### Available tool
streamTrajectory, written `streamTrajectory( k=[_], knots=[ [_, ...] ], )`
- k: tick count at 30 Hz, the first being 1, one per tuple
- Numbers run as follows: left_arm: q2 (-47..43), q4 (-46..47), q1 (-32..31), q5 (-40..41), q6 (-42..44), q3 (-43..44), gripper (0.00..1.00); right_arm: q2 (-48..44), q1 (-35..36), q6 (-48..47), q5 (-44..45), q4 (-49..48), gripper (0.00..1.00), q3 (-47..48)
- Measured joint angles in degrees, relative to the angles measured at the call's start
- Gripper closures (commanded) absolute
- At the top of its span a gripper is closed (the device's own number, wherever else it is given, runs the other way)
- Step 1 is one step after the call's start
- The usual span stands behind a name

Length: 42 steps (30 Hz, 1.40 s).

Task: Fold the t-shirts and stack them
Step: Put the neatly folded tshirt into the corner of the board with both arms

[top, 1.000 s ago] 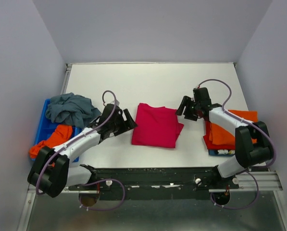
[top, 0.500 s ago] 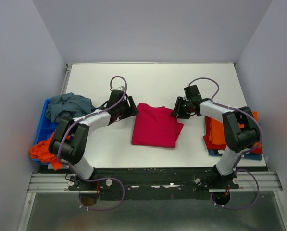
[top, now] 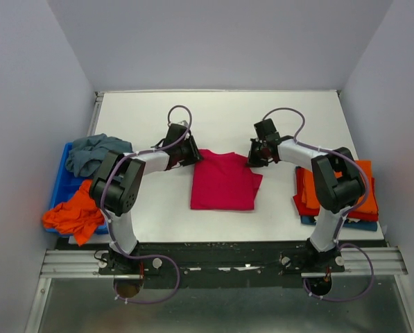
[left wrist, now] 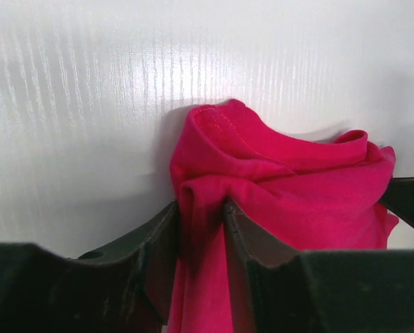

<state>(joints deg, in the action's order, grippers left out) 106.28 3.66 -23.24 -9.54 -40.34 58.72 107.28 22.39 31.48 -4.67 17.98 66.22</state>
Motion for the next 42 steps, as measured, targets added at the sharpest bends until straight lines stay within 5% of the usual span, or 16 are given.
streamTrajectory(
  k=[9, 17, 32, 37, 40, 42],
  knots=[
    [0.66, 4.15, -0.02, -0.31, -0.81, -1.66, 1.00, -8.50, 1.25, -1.11, 1.36, -2.97, 0.99, -7.87],
    [-0.37, 7.34, -0.07, -0.79, 1.01, -4.33, 1.00, -21.35, 9.29, -4.31, 5.60, -7.32, 0.99, -15.58],
    [-0.90, 5.20, -0.13, -0.48, 4.44, -3.72, 1.00, -21.90, 16.28, -10.67, 6.86, -9.62, 0.95, -15.69],
    [-0.90, 3.76, -0.15, -0.11, 5.29, -2.93, 1.00, -21.57, 16.65, -12.13, 6.84, -9.92, 0.75, -12.85],
    [-1.03, 3.45, -0.15, 0.20, 5.68, -2.89, 1.00, -21.46, 16.94, -11.65, 8.46, -9.68, 0.42, -12.33],
    [-1.25, 3.32, -0.15, 0.48, 5.95, -2.91, 1.00, -21.46, 16.96, -10.80, 10.99, -9.01, 0.41, -12.09]
  ],
)
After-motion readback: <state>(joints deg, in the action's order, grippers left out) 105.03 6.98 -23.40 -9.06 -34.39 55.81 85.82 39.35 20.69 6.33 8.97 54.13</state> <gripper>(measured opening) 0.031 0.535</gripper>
